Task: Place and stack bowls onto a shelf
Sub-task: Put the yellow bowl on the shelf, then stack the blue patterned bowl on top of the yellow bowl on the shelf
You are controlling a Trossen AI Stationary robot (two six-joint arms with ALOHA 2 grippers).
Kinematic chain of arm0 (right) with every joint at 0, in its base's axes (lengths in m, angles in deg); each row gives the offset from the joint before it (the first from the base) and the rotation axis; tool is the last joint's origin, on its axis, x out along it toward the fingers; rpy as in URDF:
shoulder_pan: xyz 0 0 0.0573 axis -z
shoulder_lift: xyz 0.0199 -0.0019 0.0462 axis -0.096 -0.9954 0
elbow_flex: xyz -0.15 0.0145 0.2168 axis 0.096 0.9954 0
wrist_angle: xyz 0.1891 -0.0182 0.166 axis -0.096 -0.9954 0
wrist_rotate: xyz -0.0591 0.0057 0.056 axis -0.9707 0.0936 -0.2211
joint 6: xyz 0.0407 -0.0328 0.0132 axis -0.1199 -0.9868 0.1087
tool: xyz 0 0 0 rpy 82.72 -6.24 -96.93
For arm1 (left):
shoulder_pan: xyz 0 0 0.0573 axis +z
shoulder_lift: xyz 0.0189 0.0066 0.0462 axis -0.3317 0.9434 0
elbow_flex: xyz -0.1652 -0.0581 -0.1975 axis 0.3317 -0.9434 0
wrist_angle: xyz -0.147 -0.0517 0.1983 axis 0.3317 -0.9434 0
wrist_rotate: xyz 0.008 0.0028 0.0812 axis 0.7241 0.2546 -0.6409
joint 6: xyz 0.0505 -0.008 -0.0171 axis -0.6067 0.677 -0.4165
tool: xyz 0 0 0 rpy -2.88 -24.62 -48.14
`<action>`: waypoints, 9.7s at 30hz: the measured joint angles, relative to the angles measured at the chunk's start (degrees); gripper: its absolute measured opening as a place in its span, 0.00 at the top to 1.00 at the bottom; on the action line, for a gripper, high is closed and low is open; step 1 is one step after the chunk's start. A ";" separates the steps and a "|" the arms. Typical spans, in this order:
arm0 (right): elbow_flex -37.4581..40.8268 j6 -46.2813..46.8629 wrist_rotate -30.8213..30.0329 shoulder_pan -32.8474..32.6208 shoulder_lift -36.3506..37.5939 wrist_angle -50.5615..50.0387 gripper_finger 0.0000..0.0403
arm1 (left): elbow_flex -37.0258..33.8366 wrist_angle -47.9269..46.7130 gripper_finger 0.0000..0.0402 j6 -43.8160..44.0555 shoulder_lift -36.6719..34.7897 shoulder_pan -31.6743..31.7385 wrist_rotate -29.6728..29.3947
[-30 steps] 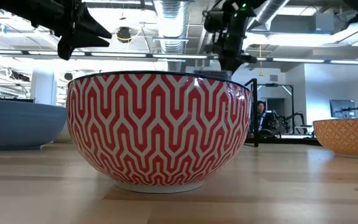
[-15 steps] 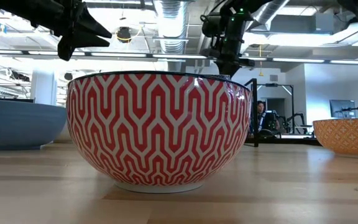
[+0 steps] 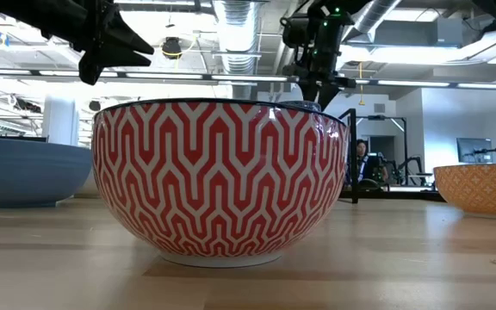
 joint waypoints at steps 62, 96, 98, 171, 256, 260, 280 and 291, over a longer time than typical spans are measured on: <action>42.18 49.77 -15.22 -68.25 43.54 7.28 0.50 | 58.27 -38.69 0.74 47.27 68.00 -32.79 -2.68; 42.16 36.67 -0.55 -58.50 43.27 39.90 0.47 | 54.93 -39.49 0.33 30.25 49.86 -33.41 -7.19; 42.16 36.71 -1.59 -58.96 43.27 39.27 0.47 | 52.91 -35.72 0.33 32.07 53.22 -33.53 -4.63; 40.21 36.44 1.54 -52.77 38.67 38.10 0.47 | 58.73 -34.51 0.99 31.15 75.07 -28.68 9.56; 5.66 -4.89 -4.42 -45.40 13.73 19.76 0.47 | 66.77 -54.40 1.00 9.95 56.39 -17.96 -16.88; 5.65 -7.73 -1.94 -45.06 13.25 19.67 0.47 | 66.79 -54.38 1.00 10.22 55.65 -18.00 -17.25; 5.61 -7.41 -4.93 -44.38 12.54 16.13 0.59 | 66.66 -48.81 1.00 15.30 54.80 -18.19 -16.90; 5.61 -4.65 -4.41 -41.14 12.52 14.99 0.70 | 66.66 -45.65 1.00 17.68 54.80 -16.94 -17.16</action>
